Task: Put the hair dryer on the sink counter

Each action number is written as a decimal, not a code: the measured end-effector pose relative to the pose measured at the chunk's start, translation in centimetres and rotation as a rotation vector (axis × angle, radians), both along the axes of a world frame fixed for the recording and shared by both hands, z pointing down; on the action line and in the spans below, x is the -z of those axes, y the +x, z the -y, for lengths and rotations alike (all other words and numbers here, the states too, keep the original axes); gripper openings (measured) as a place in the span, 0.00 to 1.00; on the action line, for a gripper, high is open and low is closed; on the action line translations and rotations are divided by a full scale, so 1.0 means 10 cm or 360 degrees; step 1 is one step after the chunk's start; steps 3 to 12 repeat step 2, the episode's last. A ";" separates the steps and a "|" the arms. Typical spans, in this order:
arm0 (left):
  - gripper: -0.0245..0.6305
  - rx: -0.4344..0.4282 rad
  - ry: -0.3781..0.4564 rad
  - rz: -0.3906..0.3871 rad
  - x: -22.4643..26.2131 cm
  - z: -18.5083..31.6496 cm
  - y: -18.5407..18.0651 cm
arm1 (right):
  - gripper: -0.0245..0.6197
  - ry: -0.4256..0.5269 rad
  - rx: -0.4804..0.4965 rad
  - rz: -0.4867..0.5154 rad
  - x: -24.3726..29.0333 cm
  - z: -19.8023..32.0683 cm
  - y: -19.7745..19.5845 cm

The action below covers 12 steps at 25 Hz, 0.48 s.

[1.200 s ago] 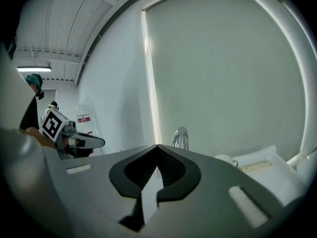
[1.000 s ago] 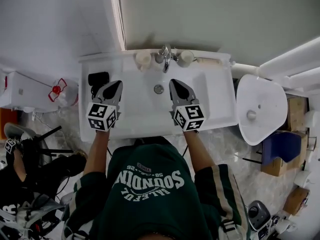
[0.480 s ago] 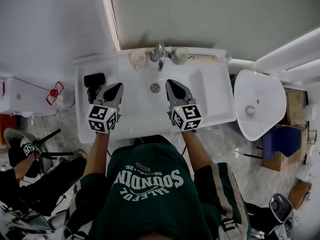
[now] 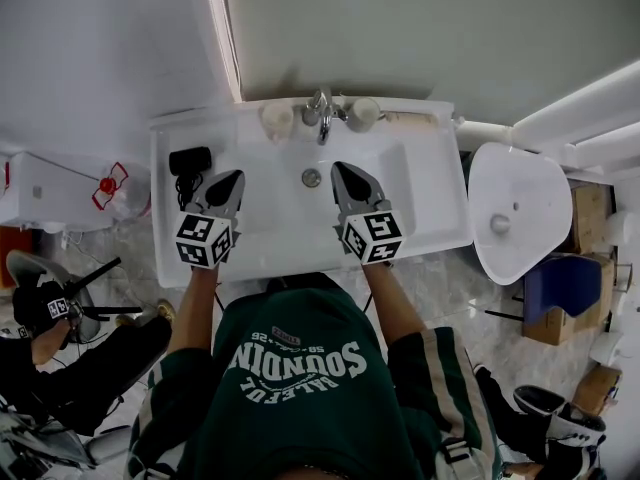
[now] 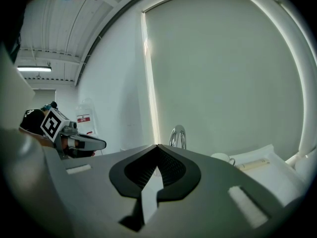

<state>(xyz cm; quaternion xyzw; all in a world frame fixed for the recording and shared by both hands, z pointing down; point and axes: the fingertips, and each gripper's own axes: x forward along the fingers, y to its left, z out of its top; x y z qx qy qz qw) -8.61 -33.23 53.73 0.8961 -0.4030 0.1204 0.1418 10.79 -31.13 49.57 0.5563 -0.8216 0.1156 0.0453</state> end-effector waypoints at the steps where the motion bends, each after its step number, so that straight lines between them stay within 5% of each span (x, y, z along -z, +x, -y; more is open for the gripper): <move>1: 0.11 0.0004 -0.0001 0.0000 -0.01 0.00 -0.01 | 0.04 -0.0002 0.0000 -0.0001 -0.01 0.00 -0.01; 12: 0.11 0.0009 -0.0001 -0.0001 -0.02 0.01 -0.03 | 0.04 -0.0004 0.0001 -0.0002 -0.02 0.00 -0.01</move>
